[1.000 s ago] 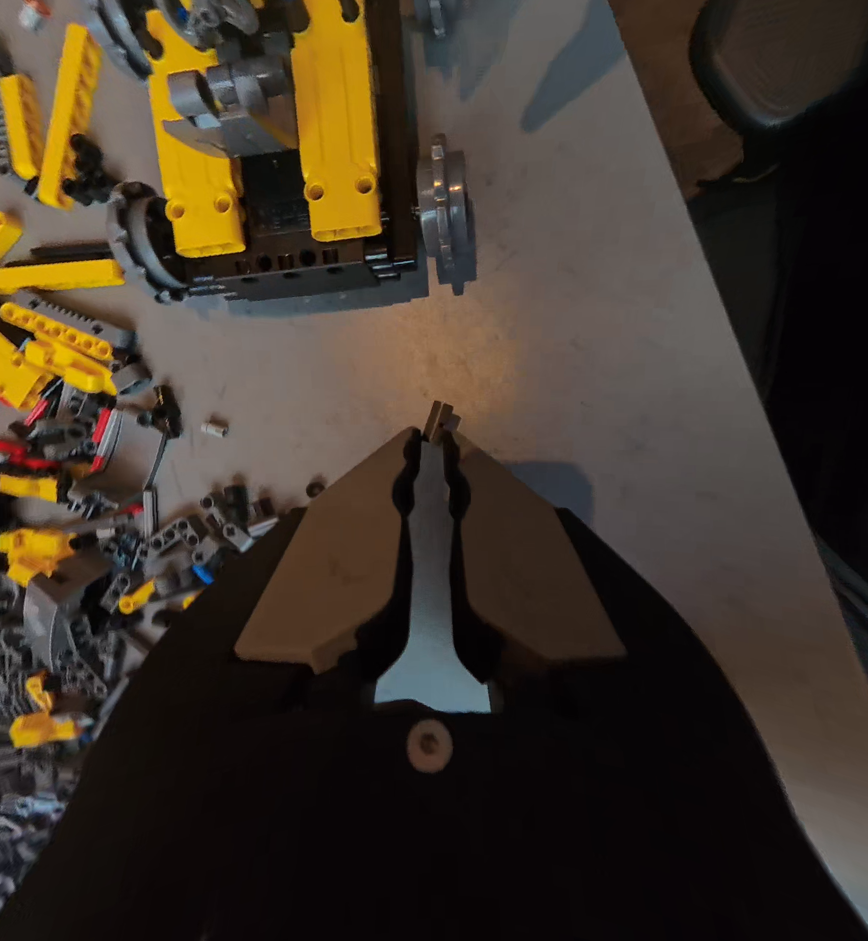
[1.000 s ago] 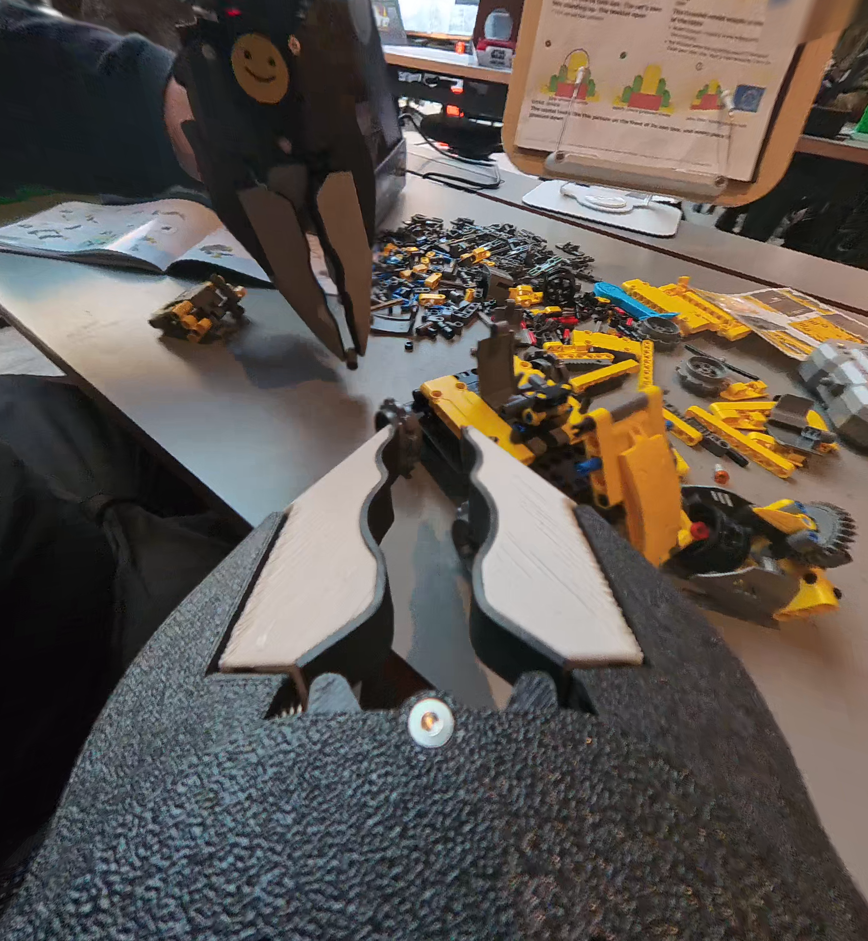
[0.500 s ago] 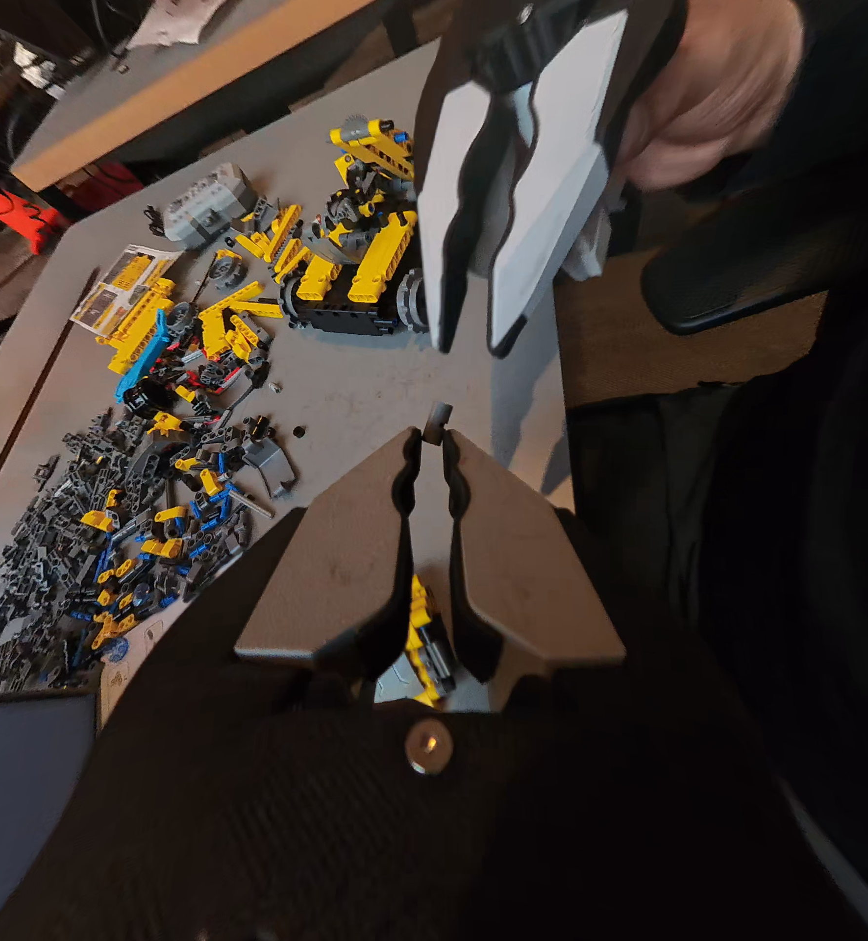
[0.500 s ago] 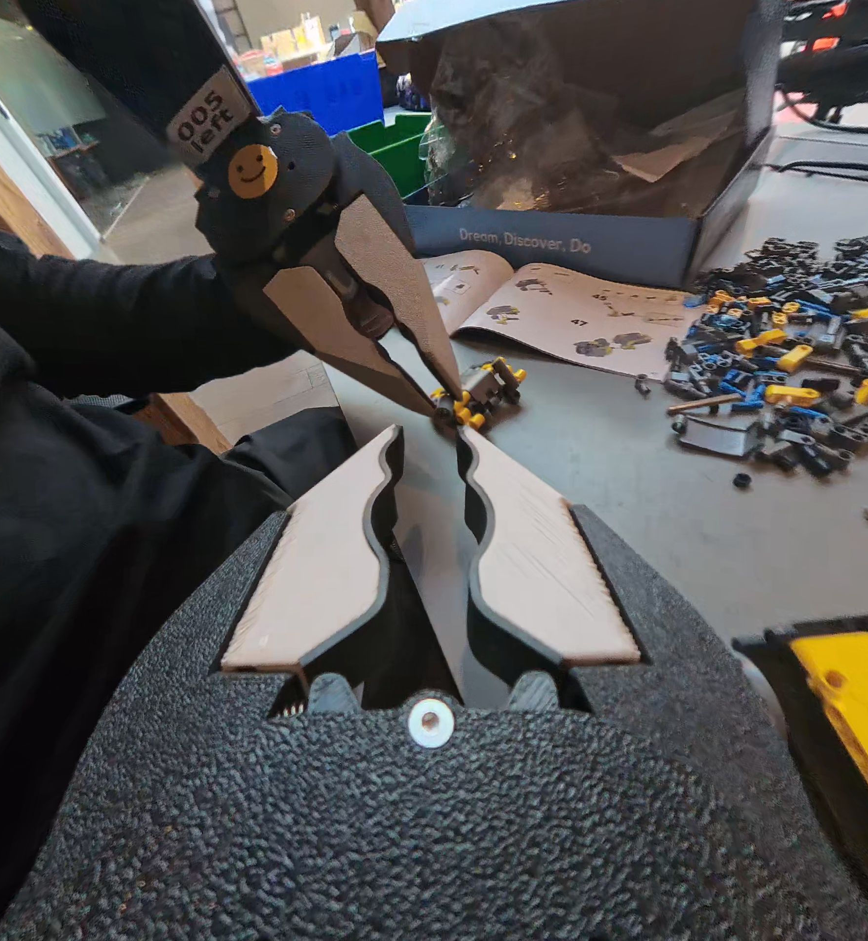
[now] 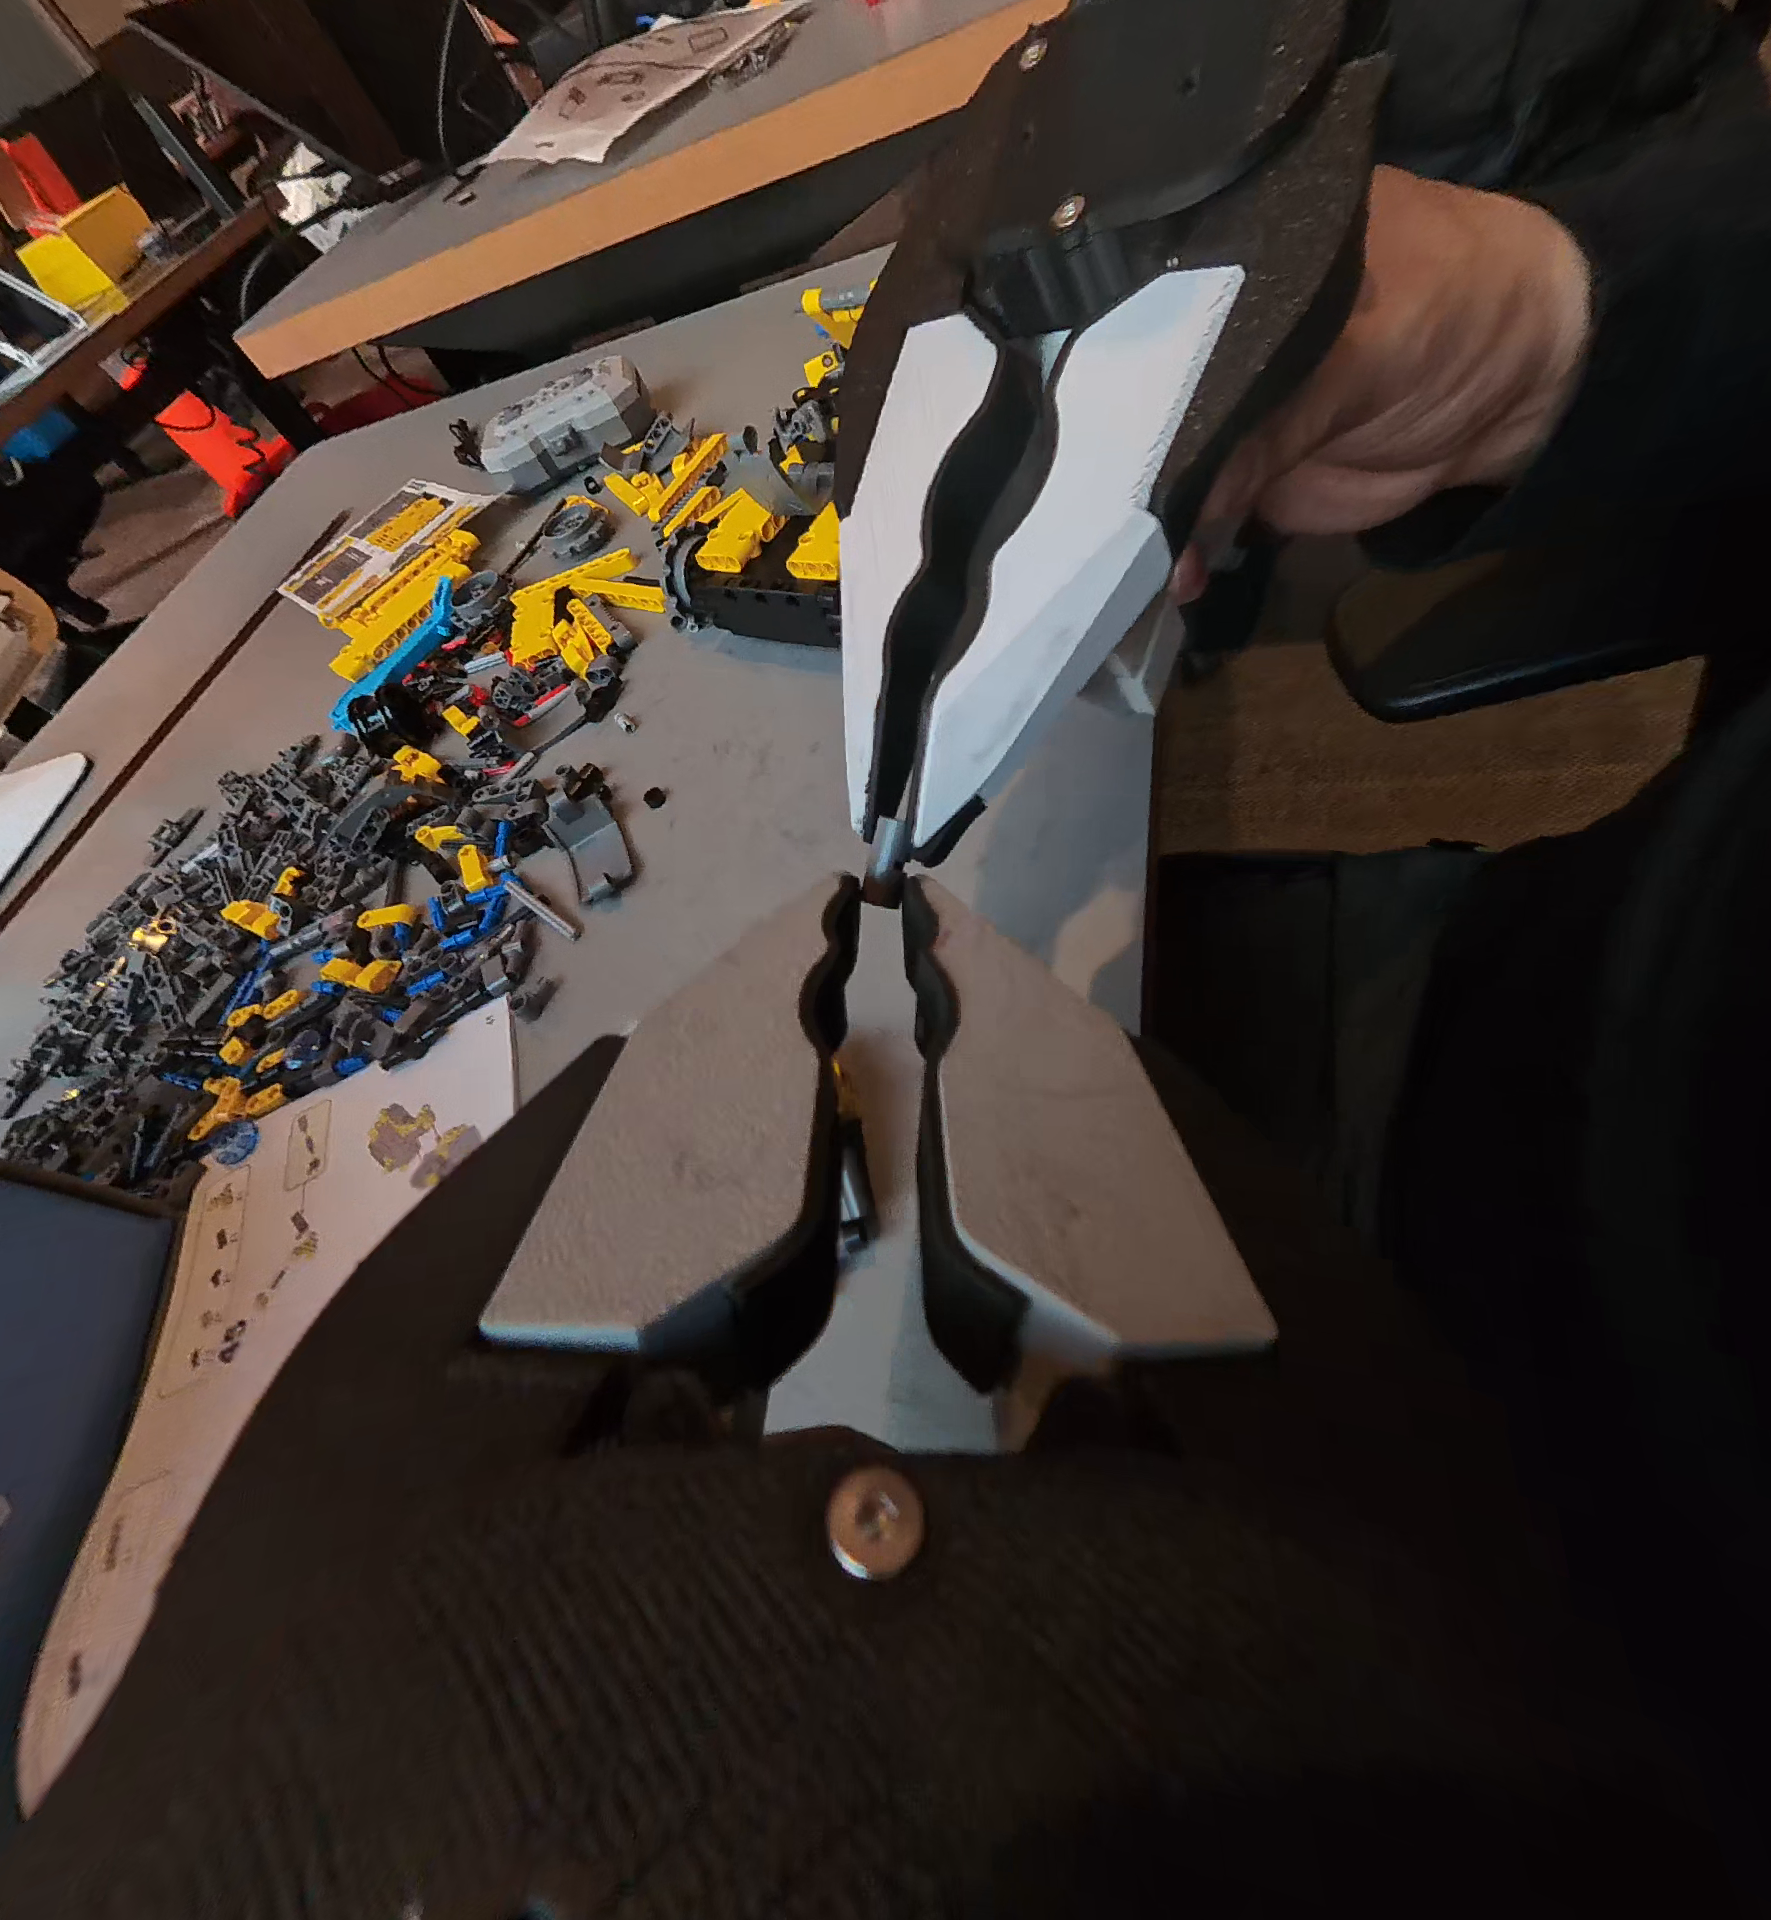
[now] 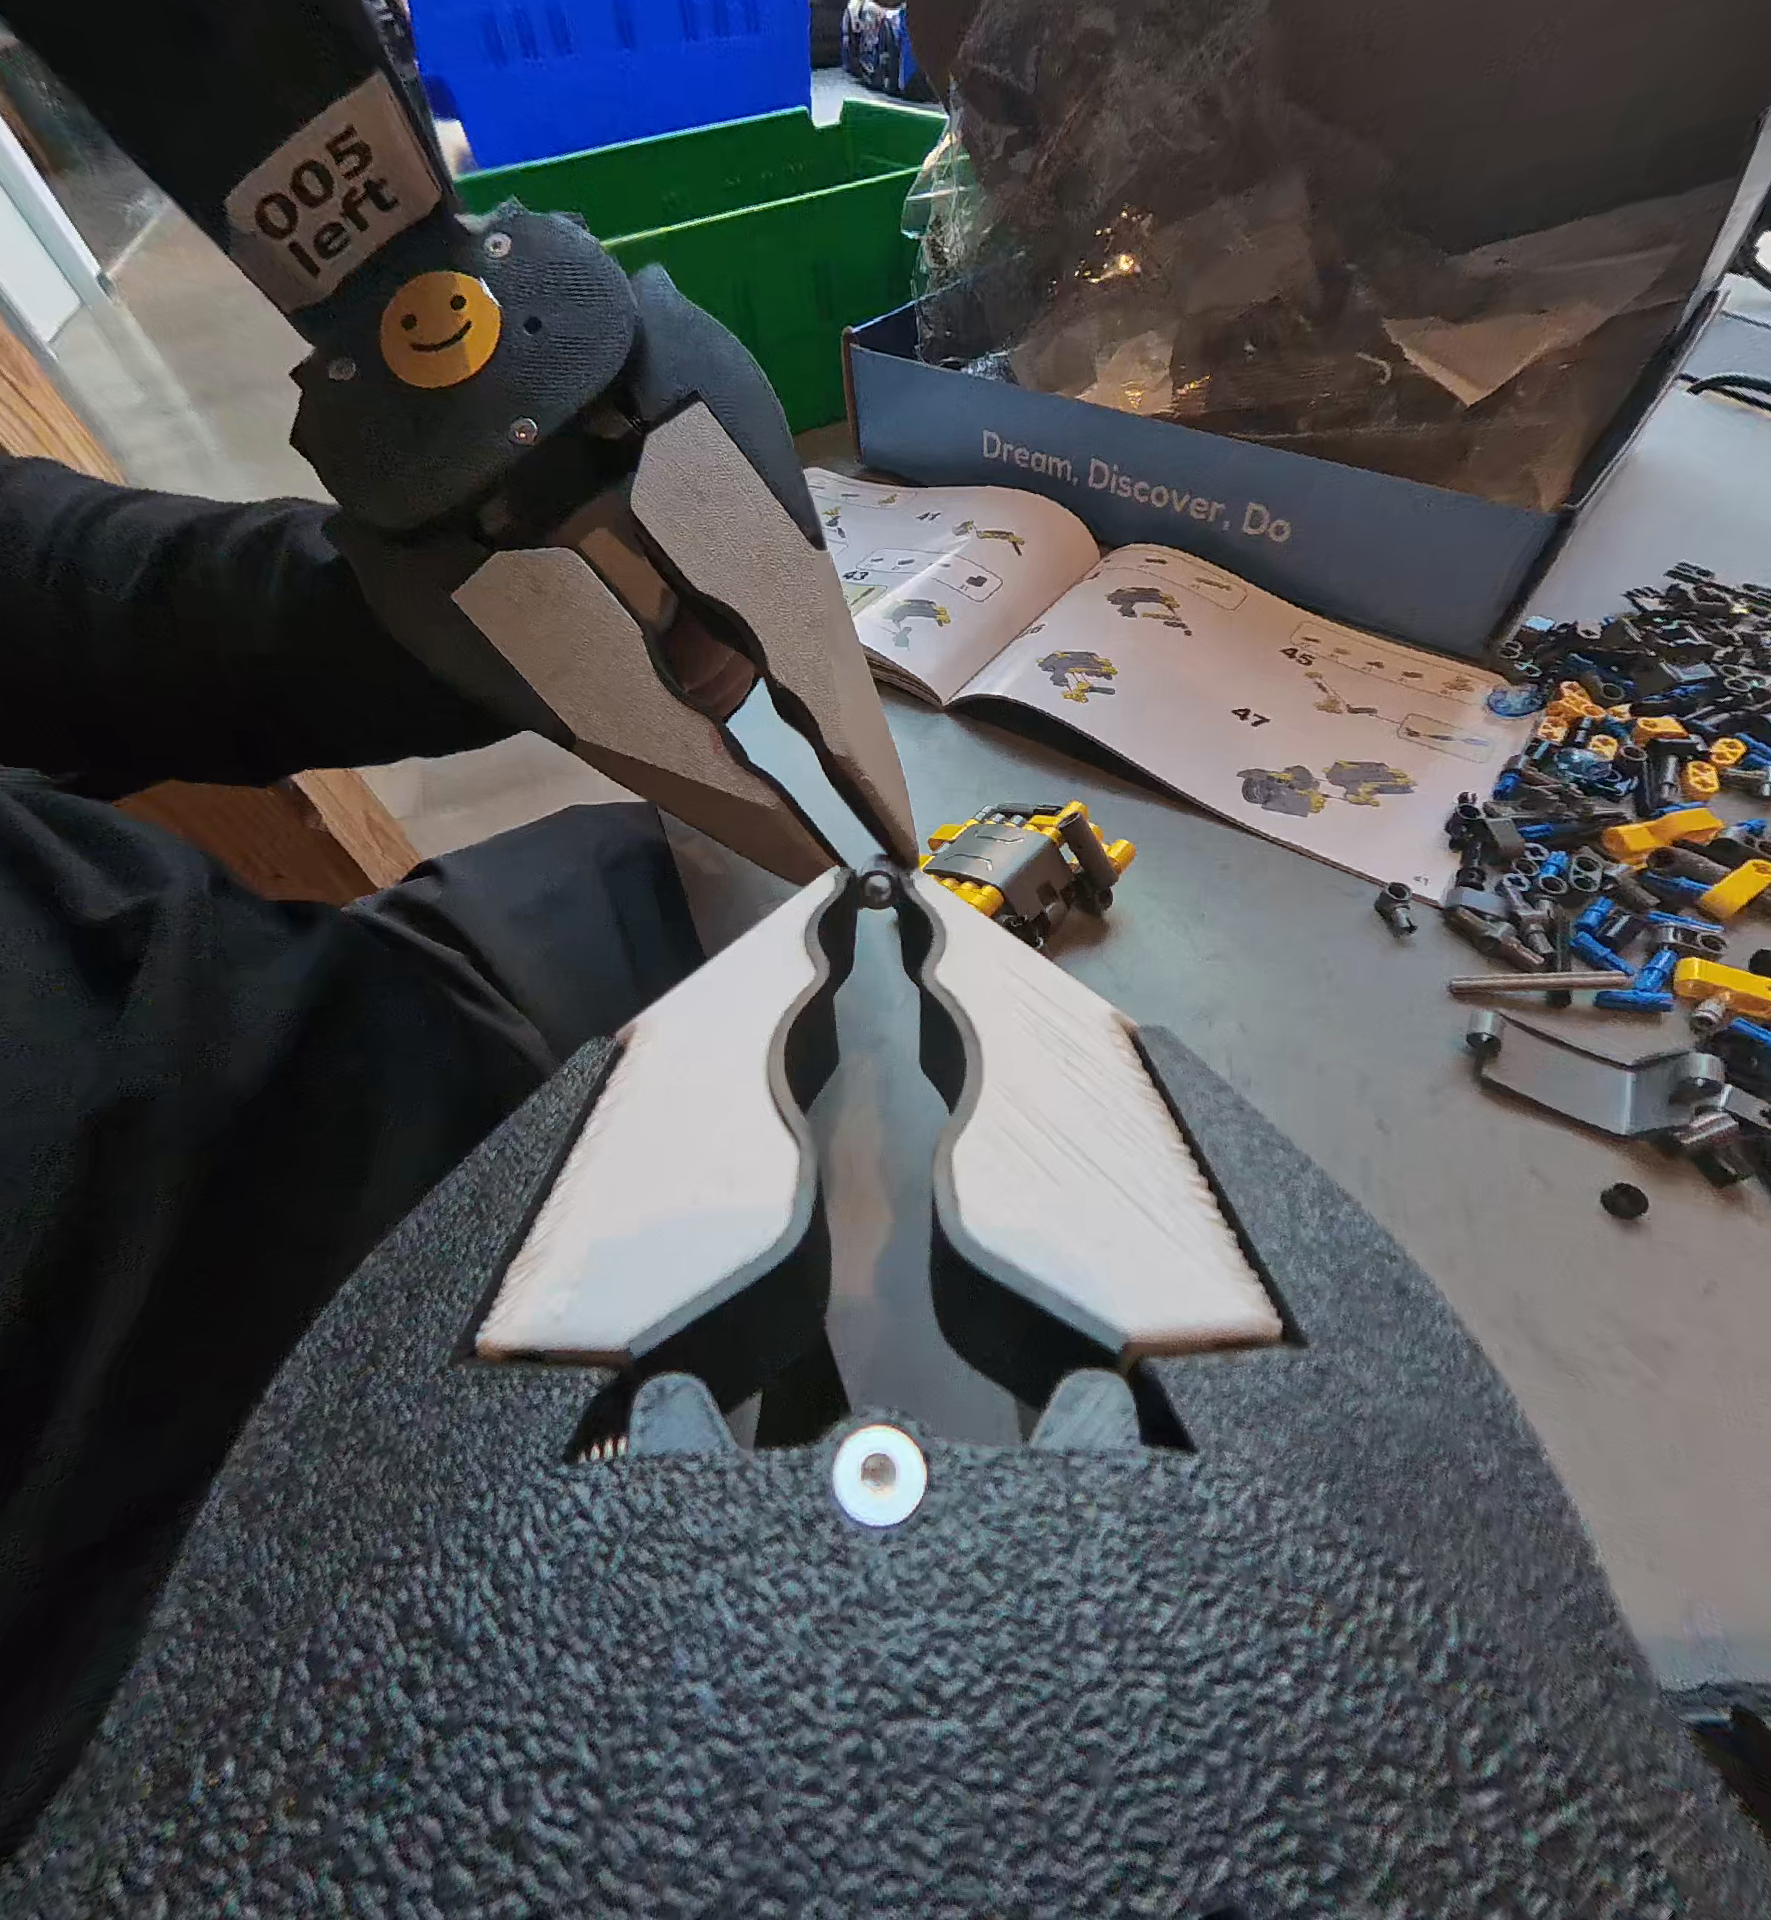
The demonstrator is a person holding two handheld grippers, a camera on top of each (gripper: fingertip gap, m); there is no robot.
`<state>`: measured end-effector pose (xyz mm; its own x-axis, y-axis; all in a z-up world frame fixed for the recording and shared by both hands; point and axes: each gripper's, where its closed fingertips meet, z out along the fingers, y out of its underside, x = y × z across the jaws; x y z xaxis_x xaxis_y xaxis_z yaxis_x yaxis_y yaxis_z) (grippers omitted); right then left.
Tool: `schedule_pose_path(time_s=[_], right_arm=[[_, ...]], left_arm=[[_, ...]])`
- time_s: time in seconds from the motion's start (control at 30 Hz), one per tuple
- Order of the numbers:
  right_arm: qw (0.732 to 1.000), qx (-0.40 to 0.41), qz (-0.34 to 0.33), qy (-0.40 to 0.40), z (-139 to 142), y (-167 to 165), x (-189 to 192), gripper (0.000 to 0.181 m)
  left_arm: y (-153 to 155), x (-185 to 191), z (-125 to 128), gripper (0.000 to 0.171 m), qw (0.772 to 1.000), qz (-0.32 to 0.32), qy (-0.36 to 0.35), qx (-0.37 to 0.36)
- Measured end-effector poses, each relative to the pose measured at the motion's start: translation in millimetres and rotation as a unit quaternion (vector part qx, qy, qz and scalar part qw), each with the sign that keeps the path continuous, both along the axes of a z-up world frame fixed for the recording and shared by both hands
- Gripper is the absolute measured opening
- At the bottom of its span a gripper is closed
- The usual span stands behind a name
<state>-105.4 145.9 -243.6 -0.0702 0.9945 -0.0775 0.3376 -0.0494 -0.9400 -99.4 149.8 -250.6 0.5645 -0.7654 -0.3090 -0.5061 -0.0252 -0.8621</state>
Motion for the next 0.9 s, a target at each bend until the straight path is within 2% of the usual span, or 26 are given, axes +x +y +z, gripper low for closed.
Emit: schedule_pose_path(time_s=[0.1, 0.17, 0.23, 0.27, 0.33, 0.47, 0.57, 0.67, 0.7, 0.9], right_arm=[[1.000, 0.016, 0.003, -0.014, -4, -2, -2, 0.006], [0.999, 0.023, 0.001, -0.038, -10, 0, -2, 0.006], [0.997, 0.033, -0.006, -0.070, -16, 8, 1, 0.006], [0.996, 0.040, -0.008, -0.084, -18, 14, 2, 0.006], [0.992, 0.049, 0.007, -0.117, -20, 19, 3, 0.006], [0.976, 0.109, 0.030, -0.187, -32, 29, -8, 0.006], [0.966, 0.127, 0.056, -0.220, -46, 28, -19, 0.006], [0.959, 0.132, 0.062, -0.243, -59, 31, -22, 0.006], [0.958, 0.133, 0.061, -0.246, -60, 32, -22, 0.006], [0.957, 0.126, 0.057, -0.255, -66, 34, -18, 0.006]], left_arm=[[-2, -1, -6, 0.005, 0.998, 0.011, -0.032, -0.046], [0, -7, -8, 0.008, 0.995, 0.040, -0.058, -0.078], [4, -22, -13, 0.031, 0.990, 0.079, -0.061, -0.103], [8, -34, -20, 0.040, 0.987, 0.104, -0.046, -0.117], [14, -59, -39, 0.072, 0.976, 0.151, 0.000, -0.158], [19, -74, -67, 0.093, 0.962, 0.157, 0.048, -0.216], [22, -65, -72, 0.092, 0.962, 0.132, 0.045, -0.233], [24, -55, -77, 0.076, 0.962, 0.108, 0.043, -0.246], [25, -53, -76, 0.064, 0.964, 0.101, 0.041, -0.243], [27, -51, -75, 0.060, 0.961, 0.091, 0.057, -0.254]])
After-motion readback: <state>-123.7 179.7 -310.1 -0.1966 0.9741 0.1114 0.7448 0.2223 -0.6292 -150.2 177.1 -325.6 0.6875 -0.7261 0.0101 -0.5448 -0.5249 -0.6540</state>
